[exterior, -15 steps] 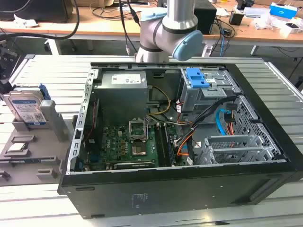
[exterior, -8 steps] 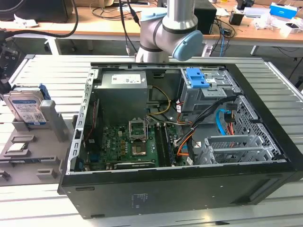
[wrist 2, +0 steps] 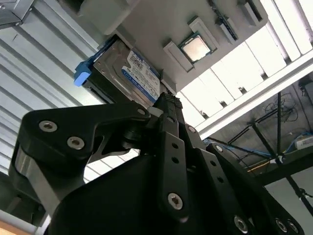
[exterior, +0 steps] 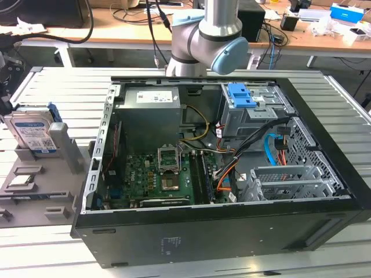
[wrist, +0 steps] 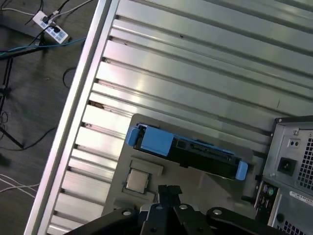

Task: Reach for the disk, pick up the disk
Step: 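Pick up the disk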

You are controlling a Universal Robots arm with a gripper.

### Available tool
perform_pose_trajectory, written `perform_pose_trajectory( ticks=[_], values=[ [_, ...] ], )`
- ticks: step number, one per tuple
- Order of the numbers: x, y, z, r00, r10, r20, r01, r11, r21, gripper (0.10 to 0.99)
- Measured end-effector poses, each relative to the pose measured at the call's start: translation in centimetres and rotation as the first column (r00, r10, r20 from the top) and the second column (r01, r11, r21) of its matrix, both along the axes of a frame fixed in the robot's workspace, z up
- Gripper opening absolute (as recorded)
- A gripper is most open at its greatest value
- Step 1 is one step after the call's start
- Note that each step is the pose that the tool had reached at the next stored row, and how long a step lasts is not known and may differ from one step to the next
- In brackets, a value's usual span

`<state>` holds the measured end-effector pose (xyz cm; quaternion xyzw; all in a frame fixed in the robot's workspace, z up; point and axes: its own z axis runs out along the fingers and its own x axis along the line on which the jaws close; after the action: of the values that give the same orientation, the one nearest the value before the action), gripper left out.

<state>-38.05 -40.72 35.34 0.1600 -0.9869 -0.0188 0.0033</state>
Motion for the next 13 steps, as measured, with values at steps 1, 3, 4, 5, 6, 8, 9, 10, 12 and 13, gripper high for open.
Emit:
perform_pose_trajectory(
  ticks=[1, 3, 4, 5, 6, 8, 9, 10, 12, 13],
  values=[
    [0.00, 0.00, 0.00, 0.9996, 0.029, 0.0000, -0.029, 0.9996, 0.000, 0.106],
    [0.00, 0.00, 0.00, 0.9962, 0.087, 0.0000, -0.087, 0.9962, 0.000, 0.106],
    [0.00, 0.00, 0.00, 0.9943, 0.107, 0.0000, -0.107, 0.9943, 0.000, 0.106],
    [0.00, 0.00, 0.00, 0.9931, 0.118, 0.0000, -0.118, 0.9931, 0.000, 0.106],
    [0.00, 0.00, 0.00, 0.9915, 0.130, 0.0000, -0.130, 0.9915, 0.000, 0.106],
    [0.00, 0.00, 0.00, 0.9856, 0.169, 0.0000, -0.169, 0.9856, 0.000, 0.106],
    [0.00, 0.00, 0.00, 0.9837, 0.180, 0.0000, -0.180, 0.9837, 0.000, 0.106],
    [0.00, 0.00, 0.00, 0.9816, 0.191, 0.0000, -0.191, 0.9816, 0.000, 0.106],
    [0.00, 0.00, 0.00, 0.9754, 0.221, 0.0000, -0.221, 0.9754, 0.000, 0.106],
    [0.00, 0.00, 0.00, 0.9729, 0.231, 0.0001, -0.231, 0.9729, 0.000, 0.106]
  ],
)
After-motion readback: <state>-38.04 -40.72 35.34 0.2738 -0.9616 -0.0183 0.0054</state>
